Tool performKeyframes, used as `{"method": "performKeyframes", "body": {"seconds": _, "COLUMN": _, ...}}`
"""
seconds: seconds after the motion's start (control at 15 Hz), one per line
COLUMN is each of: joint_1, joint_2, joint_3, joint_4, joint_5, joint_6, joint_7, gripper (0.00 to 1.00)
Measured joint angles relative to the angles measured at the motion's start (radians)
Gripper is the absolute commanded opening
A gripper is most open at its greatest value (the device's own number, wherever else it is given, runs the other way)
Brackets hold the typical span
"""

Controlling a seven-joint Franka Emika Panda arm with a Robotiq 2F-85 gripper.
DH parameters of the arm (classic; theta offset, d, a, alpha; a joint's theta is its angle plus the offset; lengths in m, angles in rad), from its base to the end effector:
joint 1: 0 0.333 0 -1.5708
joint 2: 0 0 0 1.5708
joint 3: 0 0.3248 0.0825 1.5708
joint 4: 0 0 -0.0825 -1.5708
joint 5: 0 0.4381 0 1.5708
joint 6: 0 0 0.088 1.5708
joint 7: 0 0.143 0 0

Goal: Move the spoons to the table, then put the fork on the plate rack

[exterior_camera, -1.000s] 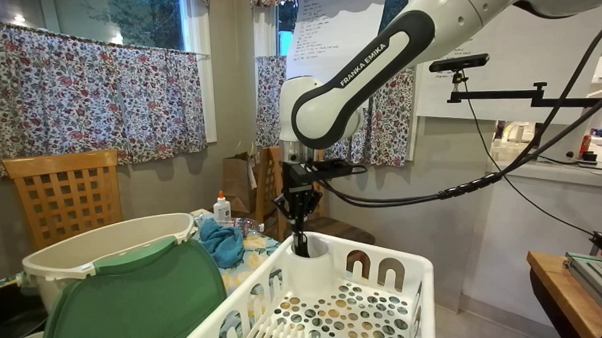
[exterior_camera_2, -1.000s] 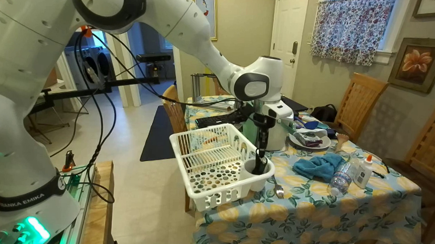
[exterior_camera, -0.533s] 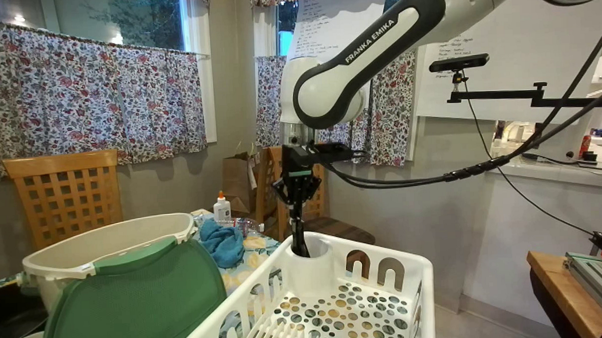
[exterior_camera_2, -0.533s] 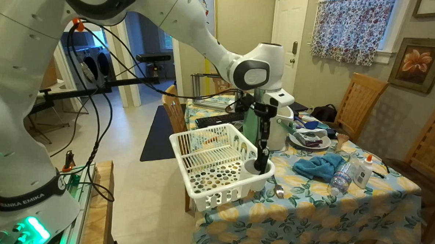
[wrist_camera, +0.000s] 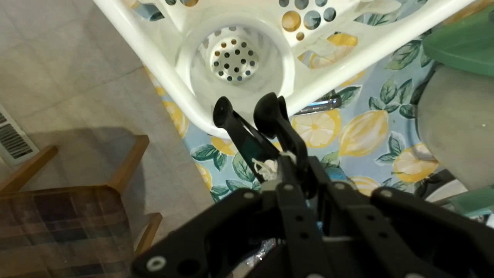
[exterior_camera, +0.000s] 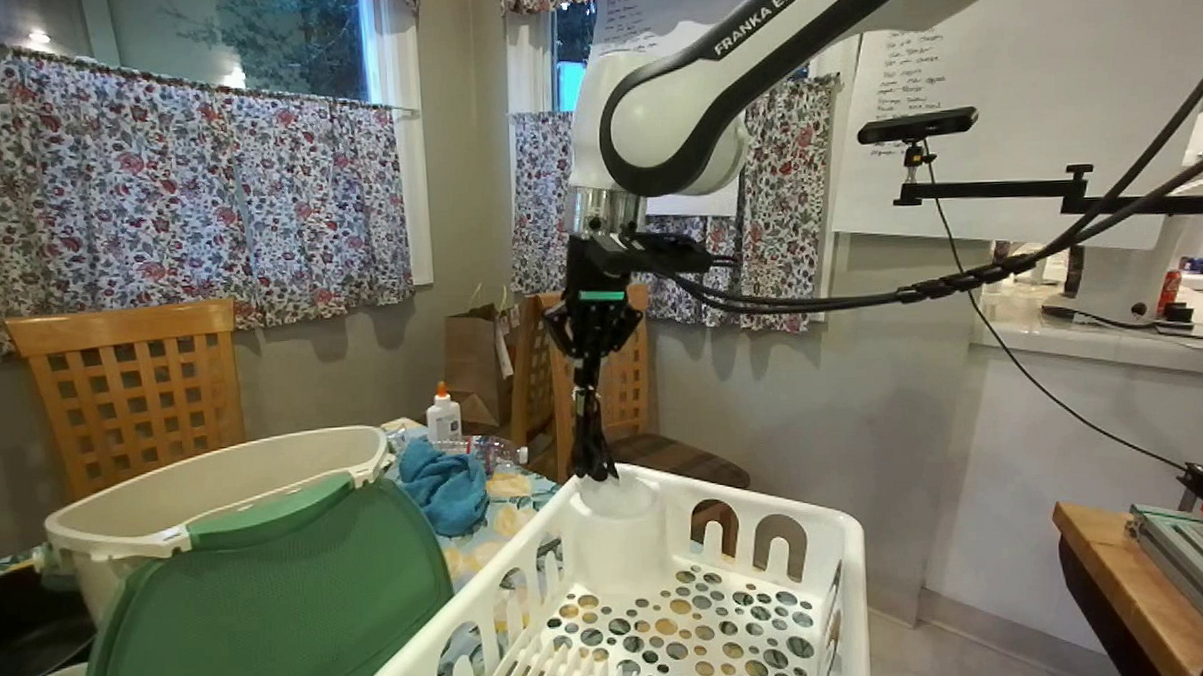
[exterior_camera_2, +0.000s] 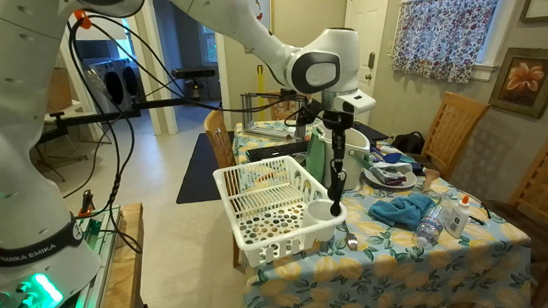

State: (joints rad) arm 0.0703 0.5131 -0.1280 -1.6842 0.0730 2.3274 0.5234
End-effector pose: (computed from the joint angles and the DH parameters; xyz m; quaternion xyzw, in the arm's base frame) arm 0.7400 -0.0322 0.2577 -0.9521 0.2982 -0.0662 0.0131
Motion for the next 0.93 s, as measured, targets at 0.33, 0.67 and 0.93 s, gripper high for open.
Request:
{"method": "performKeyframes", "body": {"seconds": 0.33, "joint_1": 0.000, "joint_2": -0.034, "joint_3": -0.021, "joint_4": -0.004, "joint_5": -0.032, "joint_6": 0.060, "joint_7": 0.000, "gripper": 0.03}}
{"method": "performKeyframes", "body": {"seconds": 0.67, "joint_1": -0.004, "joint_2": -0.017, "joint_3": -0.043, "joint_4": 0.002, "joint_5": -0.059, "joint_6": 0.145, "joint_7": 0.000, "gripper": 0.03}}
{"method": "performKeyframes", "body": {"seconds": 0.93, "joint_1": -0.024, "joint_2": 0.042, "joint_3": -0.032, "joint_4": 0.036, "joint_5": -0.053, "joint_6": 0.204, "joint_7": -0.017, "gripper": 0.03}}
